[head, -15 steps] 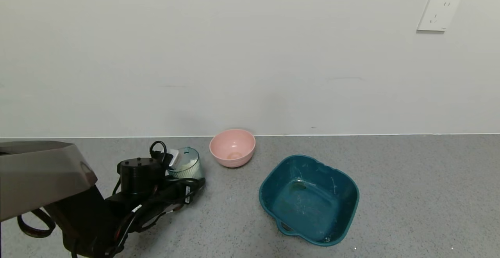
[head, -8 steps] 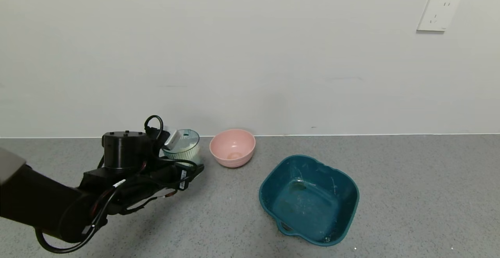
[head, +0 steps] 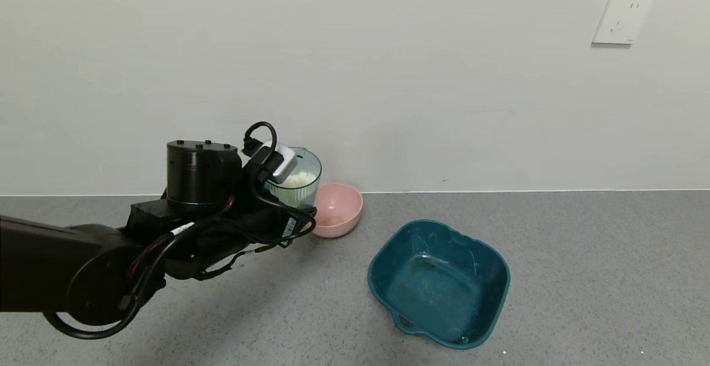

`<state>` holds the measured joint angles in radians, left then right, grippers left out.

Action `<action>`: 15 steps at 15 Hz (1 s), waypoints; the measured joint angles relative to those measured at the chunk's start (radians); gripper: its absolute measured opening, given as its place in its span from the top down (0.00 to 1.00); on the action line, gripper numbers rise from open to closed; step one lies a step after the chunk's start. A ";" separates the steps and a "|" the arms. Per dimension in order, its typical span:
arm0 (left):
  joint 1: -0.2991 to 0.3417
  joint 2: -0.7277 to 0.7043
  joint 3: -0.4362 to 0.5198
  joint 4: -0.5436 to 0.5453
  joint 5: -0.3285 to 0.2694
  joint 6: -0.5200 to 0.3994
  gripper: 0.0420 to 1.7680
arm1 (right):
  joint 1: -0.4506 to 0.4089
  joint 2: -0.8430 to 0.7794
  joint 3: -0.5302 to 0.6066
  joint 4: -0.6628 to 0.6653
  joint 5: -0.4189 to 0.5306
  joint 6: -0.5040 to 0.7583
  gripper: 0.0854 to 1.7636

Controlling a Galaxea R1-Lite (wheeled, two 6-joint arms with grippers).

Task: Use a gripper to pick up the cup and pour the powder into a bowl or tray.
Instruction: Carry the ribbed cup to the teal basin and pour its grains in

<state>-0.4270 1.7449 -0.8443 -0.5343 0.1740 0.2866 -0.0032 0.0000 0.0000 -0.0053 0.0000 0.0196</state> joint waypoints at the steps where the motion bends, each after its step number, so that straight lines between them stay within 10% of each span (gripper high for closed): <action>1: -0.029 0.002 -0.018 0.009 0.017 0.043 0.30 | 0.000 0.000 0.000 0.000 0.000 0.000 0.03; 12: -0.216 0.113 -0.131 0.079 0.198 0.433 0.30 | 0.000 0.000 0.000 0.000 0.000 0.000 0.03; 15: -0.241 0.153 -0.155 0.077 0.330 0.579 0.30 | 0.000 0.000 0.000 0.000 0.000 0.000 0.03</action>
<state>-0.6681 1.8974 -0.9991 -0.4570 0.5040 0.8657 -0.0032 0.0000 0.0000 -0.0053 0.0000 0.0196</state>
